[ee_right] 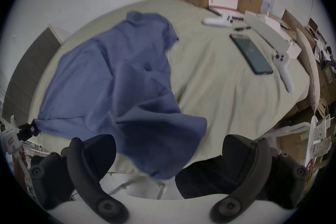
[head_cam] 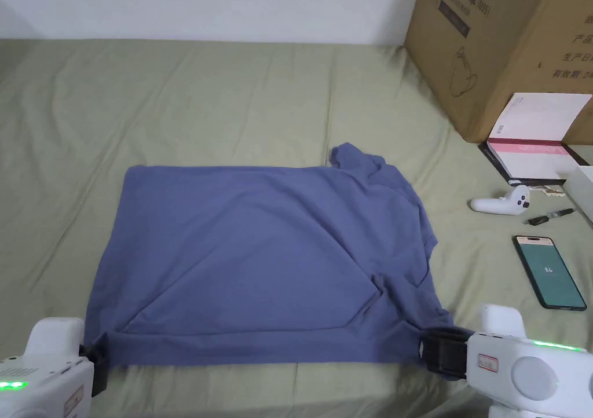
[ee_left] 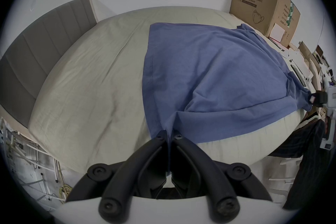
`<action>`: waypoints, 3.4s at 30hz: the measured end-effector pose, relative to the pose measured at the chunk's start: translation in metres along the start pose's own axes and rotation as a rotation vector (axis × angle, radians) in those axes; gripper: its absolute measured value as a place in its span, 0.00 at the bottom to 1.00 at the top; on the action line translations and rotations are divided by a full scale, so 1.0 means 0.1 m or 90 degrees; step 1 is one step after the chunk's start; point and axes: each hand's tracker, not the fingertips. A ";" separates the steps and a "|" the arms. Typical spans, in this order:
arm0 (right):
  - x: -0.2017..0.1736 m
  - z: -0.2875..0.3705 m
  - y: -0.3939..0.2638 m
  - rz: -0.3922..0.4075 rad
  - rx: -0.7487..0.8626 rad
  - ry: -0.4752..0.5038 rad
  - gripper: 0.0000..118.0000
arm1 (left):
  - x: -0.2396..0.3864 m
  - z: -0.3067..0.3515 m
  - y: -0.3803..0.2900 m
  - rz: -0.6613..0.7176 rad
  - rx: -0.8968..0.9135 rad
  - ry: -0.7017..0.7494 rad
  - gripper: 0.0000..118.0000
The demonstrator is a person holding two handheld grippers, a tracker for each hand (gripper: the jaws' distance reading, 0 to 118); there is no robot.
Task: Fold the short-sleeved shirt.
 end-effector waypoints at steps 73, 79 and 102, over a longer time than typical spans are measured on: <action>-0.40 0.33 0.10 0.073 0.255 -0.004 0.17 | -0.17 -1.09 0.70 -0.031 0.010 0.065 0.07; -0.32 -0.55 0.61 0.065 0.143 0.017 0.99 | 0.00 -0.84 0.85 -0.051 0.036 0.051 0.06; -0.10 0.69 0.70 0.032 0.046 0.144 0.11 | -0.22 0.56 0.90 -0.013 0.020 -0.089 0.03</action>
